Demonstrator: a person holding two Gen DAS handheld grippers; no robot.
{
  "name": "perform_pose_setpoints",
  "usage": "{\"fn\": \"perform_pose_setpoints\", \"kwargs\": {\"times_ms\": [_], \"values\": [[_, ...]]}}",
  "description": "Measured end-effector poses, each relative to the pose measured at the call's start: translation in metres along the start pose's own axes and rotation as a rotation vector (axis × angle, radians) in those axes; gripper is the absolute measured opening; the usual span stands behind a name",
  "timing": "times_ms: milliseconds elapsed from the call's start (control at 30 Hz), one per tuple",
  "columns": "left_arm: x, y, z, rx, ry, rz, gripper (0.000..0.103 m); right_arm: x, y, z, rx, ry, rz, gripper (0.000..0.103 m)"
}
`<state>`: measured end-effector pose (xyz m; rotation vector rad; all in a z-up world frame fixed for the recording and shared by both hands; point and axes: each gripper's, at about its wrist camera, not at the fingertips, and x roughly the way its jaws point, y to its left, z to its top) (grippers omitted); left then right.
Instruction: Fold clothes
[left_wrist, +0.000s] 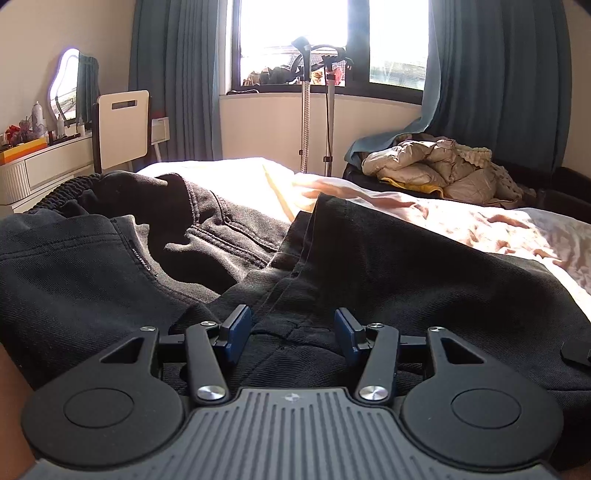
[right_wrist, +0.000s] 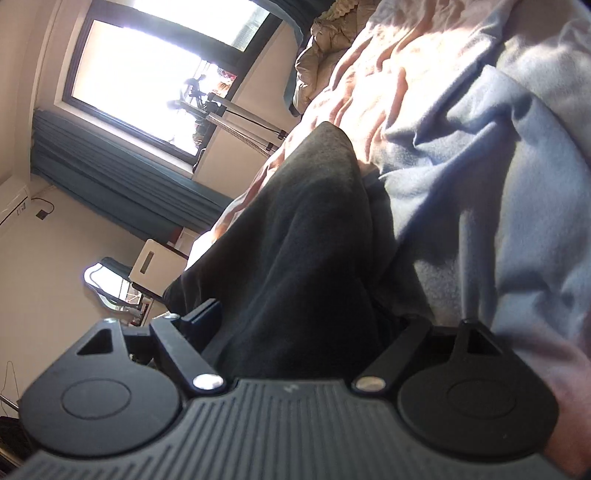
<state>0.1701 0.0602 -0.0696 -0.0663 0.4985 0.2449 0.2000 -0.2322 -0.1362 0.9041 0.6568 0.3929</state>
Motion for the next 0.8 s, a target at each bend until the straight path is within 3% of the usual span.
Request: {"fn": "perform_pose_setpoints", "kwargs": {"times_ms": [67,100,200,333,400,467,633,700,800], "values": [[-0.001,-0.002,-0.001,0.012,-0.007,0.003,0.055,-0.001,0.008,0.001,-0.016,-0.018,-0.019,0.051],[-0.001,-0.002,-0.001,0.019,-0.010,0.005,0.055,-0.004,0.013,0.003,-0.019,-0.028,-0.027,0.030],[-0.006,-0.007,0.000,0.077,-0.019,0.032,0.055,-0.011,0.030,0.008,-0.051,-0.045,-0.055,0.020],[-0.029,-0.003,0.010,0.079,-0.098,0.024,0.057,-0.035,0.052,0.022,-0.059,-0.101,-0.015,0.016],[-0.036,-0.007,0.023,0.096,-0.142,0.065,0.060,-0.050,0.067,0.027,-0.103,-0.148,-0.007,0.016],[-0.036,-0.016,0.037,0.109,-0.142,0.073,0.062,-0.068,0.078,0.031,-0.133,-0.196,0.004,0.015],[-0.025,-0.074,0.049,0.207,-0.040,-0.082,0.062,-0.116,0.092,0.049,-0.162,-0.315,0.060,0.016],[-0.029,-0.108,0.045,0.245,-0.040,-0.127,0.062,-0.135,0.097,0.055,-0.193,-0.365,0.062,0.015],[-0.036,-0.147,0.036,0.210,-0.008,-0.223,0.062,-0.165,0.097,0.066,-0.193,-0.453,0.059,0.016]]}}
